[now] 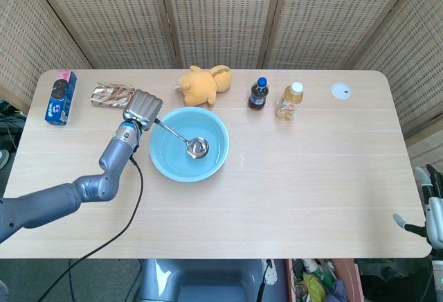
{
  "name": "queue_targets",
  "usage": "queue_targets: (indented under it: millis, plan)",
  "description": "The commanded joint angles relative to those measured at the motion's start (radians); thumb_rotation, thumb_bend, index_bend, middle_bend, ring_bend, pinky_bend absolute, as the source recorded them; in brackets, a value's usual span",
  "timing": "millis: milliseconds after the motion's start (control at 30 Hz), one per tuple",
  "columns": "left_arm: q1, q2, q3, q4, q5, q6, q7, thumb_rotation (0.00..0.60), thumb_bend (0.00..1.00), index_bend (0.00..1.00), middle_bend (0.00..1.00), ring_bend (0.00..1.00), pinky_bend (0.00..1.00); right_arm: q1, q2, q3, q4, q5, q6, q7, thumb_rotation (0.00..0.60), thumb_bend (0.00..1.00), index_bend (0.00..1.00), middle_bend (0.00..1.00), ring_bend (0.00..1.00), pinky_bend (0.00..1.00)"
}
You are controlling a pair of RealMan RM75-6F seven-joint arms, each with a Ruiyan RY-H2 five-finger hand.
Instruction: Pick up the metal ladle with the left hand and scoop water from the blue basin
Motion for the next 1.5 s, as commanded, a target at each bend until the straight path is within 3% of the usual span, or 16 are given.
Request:
queue_targets:
  millis: [33, 567, 1500]
  plan:
    - [-0.013, -0.021, 0.013, 0.021, -0.018, 0.008, 0.017, 0.600, 0.47, 0.88, 1.00, 0.98, 1.00, 0.000, 0.000, 0.000, 0.003, 0.002, -0.002, 0.002, 0.600, 0.00, 0.00, 0.00, 0.00, 0.00]
    - [-0.060, -0.081, 0.052, 0.066, -0.075, 0.040, 0.136, 0.600, 0.48, 0.88, 1.00, 0.98, 1.00, -0.005, 0.005, 0.003, -0.001, 0.002, 0.007, 0.010, 0.600, 0.00, 0.00, 0.00, 0.00, 0.00]
    - [-0.083, -0.125, 0.057, 0.066, -0.119, 0.072, 0.238, 0.600, 0.48, 0.89, 1.00, 0.98, 1.00, -0.006, 0.012, 0.006, -0.002, 0.012, 0.000, 0.014, 0.600, 0.00, 0.00, 0.00, 0.00, 0.00]
